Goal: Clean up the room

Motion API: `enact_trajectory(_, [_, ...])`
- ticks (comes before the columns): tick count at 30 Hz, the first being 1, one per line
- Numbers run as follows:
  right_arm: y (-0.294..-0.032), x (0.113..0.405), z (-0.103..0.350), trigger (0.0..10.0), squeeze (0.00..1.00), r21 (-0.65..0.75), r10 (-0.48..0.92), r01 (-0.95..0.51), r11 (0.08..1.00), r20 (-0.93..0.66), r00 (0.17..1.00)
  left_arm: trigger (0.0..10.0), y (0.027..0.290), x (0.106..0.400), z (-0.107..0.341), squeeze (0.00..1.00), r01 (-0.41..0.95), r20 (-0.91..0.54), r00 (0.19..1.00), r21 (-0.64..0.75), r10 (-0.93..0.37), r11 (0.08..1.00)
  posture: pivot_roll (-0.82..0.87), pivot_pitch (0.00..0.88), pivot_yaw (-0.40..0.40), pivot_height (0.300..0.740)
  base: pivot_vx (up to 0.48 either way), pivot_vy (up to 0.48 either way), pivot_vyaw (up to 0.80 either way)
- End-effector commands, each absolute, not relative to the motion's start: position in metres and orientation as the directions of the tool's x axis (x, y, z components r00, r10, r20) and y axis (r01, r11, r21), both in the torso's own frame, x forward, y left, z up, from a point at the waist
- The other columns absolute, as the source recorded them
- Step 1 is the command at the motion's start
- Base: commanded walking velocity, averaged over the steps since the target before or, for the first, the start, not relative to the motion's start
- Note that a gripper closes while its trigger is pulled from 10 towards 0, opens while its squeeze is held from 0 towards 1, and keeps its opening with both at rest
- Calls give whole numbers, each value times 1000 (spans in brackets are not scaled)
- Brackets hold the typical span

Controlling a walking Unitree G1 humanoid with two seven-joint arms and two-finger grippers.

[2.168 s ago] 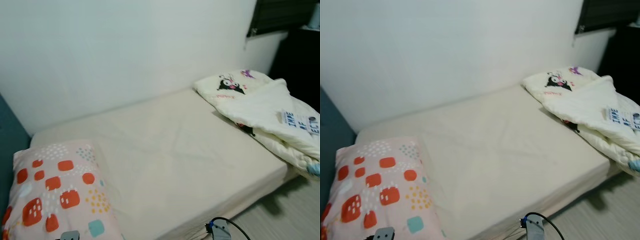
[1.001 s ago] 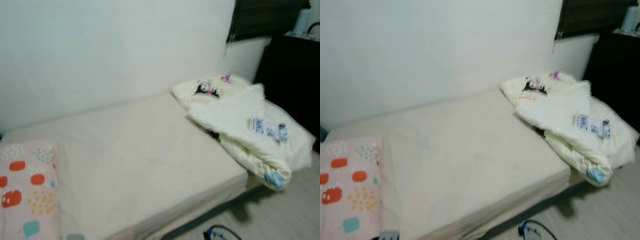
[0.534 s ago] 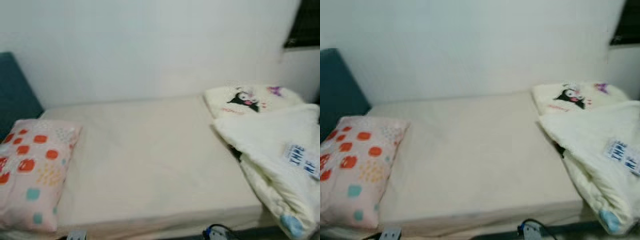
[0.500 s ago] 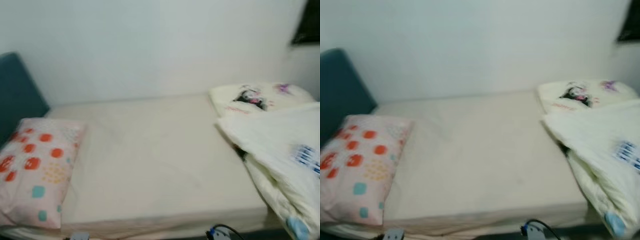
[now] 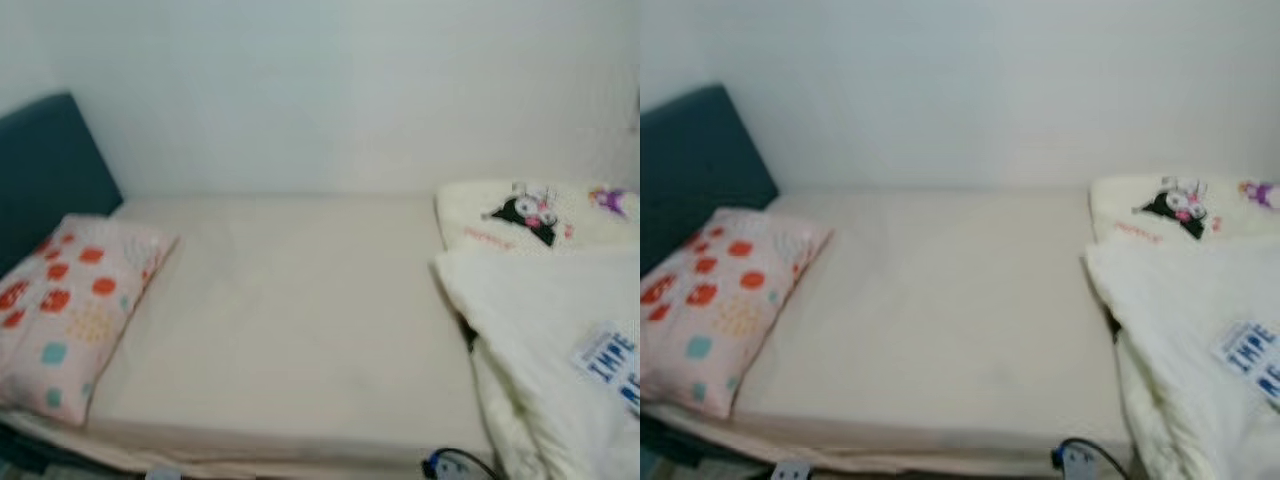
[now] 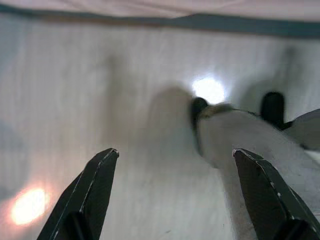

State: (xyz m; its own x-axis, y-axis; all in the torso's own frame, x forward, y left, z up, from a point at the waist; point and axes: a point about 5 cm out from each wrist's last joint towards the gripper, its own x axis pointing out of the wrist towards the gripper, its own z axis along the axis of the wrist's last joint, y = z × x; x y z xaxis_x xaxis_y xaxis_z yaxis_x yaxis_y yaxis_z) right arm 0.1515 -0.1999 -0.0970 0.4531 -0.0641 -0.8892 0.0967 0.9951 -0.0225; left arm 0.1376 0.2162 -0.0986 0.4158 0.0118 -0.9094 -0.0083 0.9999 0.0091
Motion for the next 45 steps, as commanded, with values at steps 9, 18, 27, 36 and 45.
enact_trajectory(9, [-189, 151, -99, 10000, 0, 8, -40, 105, 994, -895, 444, 10000, 221, 136, -98, 0, -2, -913, 406, 25, 24, 1000, -124, 15, 40, 740, 0, -472, -778])
enact_trajectory(18, [-188, 153, -98, 10000, 0, 7, -36, 91, 996, -889, 456, 10000, 221, 137, -98, 0, 0, -913, 408, 23, 21, 1000, -130, 15, 40, 740, 0, -472, 0])
enact_trajectory(27, [-187, 161, -95, 10000, 0, 15, -26, 79, 997, -871, 491, 10000, 220, 138, -98, 0, 4, -913, 407, 25, 21, 1000, -131, 14, 40, 740, 0, -472, 0])
enact_trajectory(36, [-184, 167, -92, 10000, 0, 20, -3, 39, 999, -860, 511, 10000, 220, 138, -98, 0, 5, -913, 407, 26, 22, 1000, -134, 12, 42, 740, 0, -472, 622])
enact_trajectory(45, [-186, 177, -87, 10000, 0, 22, 1, 33, 999, -840, 542, 10000, 221, 138, -98, 0, -20, -909, 415, 29, 35, 999, -138, 13, 42, 740, 0, -262, 800])
